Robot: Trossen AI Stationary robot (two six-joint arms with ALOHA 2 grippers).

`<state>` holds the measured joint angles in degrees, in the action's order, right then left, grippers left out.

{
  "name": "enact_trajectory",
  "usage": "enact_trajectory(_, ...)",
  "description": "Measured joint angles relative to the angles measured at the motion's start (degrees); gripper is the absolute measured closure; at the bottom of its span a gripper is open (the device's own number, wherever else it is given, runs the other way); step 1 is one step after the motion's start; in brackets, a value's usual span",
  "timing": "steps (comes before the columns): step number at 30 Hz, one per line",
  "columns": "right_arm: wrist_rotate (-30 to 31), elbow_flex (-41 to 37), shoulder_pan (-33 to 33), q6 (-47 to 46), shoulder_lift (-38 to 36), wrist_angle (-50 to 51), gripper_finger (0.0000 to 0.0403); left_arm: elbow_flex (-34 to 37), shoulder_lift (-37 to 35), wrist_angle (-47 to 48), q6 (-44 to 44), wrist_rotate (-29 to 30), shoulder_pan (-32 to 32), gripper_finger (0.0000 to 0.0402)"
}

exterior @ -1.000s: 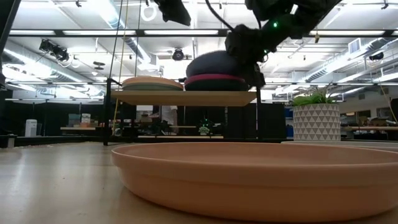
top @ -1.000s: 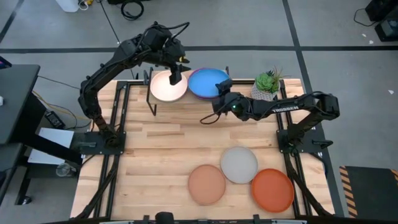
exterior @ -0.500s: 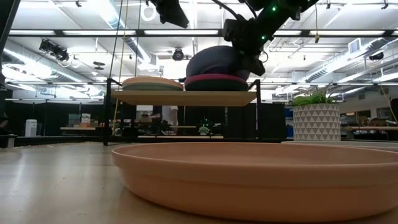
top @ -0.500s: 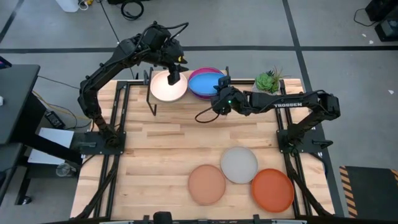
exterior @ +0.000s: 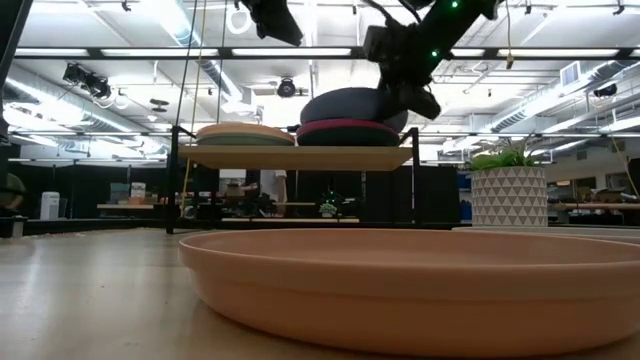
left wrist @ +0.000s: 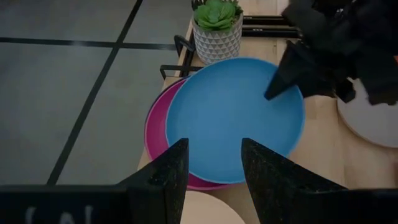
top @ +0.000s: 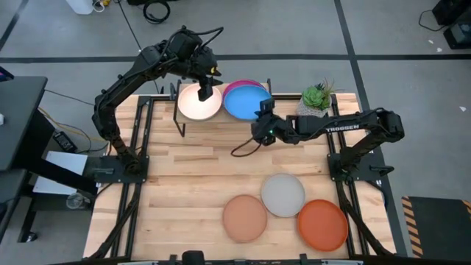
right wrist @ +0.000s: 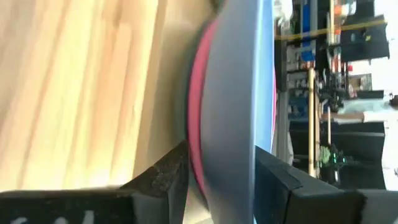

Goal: Place and stack plates onto a shelf
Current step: Stack the blue plate on top of the pink plate on the shelf, then stack the brown plate on top of the light orange plate on the shelf

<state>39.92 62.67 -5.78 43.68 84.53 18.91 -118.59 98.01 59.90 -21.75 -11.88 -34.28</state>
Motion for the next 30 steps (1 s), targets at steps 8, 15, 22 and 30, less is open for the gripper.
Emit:
enact_trajectory(8,-1.8,0.1,-1.0,0.0,-0.4,-2.9,0.0256,0.0,0.0,-0.1,0.1,0.0,0.4,0.0247)
enact_trajectory(15,-2.0,0.0,-2.8,0.0,-0.5,-2.4,0.0256,0.0,0.0,-0.1,0.2,0.0,0.4,0.0247)
enact_trajectory(22,-2.1,0.0,-1.9,-0.4,-0.8,-2.9,0.0257,0.0,0.1,0.8,-0.1,-0.8,0.5,0.0247)
enact_trajectory(30,-1.4,0.0,2.5,-5.2,-6.1,-1.6,0.0257,0.1,0.1,3.6,-1.4,-3.9,0.5,0.0247)
